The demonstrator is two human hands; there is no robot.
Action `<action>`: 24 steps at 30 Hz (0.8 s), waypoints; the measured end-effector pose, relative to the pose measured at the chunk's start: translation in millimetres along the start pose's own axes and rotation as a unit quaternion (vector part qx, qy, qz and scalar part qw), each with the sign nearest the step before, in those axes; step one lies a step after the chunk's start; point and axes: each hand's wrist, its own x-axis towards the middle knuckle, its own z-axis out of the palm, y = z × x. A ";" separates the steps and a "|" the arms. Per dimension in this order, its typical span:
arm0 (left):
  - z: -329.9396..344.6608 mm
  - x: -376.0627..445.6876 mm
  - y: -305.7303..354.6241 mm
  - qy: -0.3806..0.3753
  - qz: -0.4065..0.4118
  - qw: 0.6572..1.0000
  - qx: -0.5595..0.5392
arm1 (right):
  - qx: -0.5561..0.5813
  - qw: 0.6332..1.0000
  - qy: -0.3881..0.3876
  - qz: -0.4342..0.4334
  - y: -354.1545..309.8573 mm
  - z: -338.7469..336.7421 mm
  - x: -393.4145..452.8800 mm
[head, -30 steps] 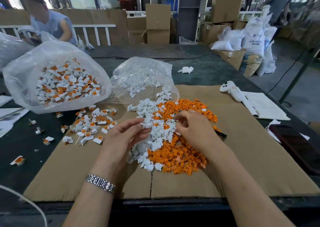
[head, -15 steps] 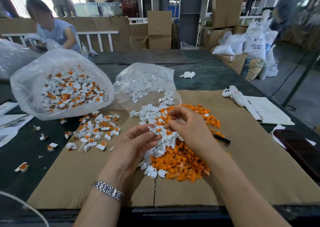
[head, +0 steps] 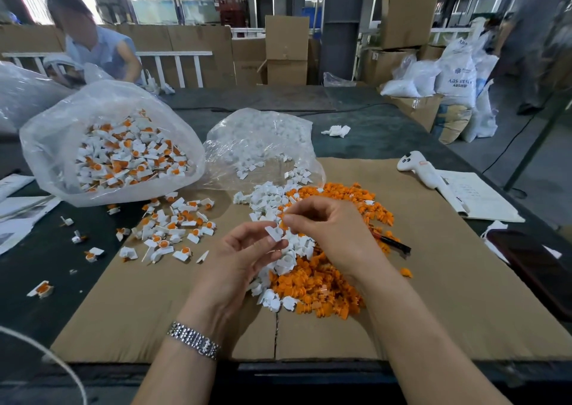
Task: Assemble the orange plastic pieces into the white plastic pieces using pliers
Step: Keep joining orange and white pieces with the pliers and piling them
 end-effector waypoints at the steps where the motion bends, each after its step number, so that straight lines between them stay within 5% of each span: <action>1: 0.1 -0.5 0.2 0.002 0.000 1.000 -0.004 | -0.015 1.000 -0.006 -0.006 0.0 1.6 -1.0; 7: 2.1 -4.1 4.1 0.003 0.006 1.000 0.006 | -0.165 0.986 0.006 -0.036 2.6 12.3 -3.4; 14: 2.1 -4.4 3.4 0.024 0.082 0.980 0.181 | -0.236 0.968 0.020 -0.077 2.3 17.8 -7.1; 24: 4.6 -9.5 5.8 0.018 -0.007 1.000 0.024 | -0.167 0.981 -0.047 -0.092 5.4 0.7 -8.7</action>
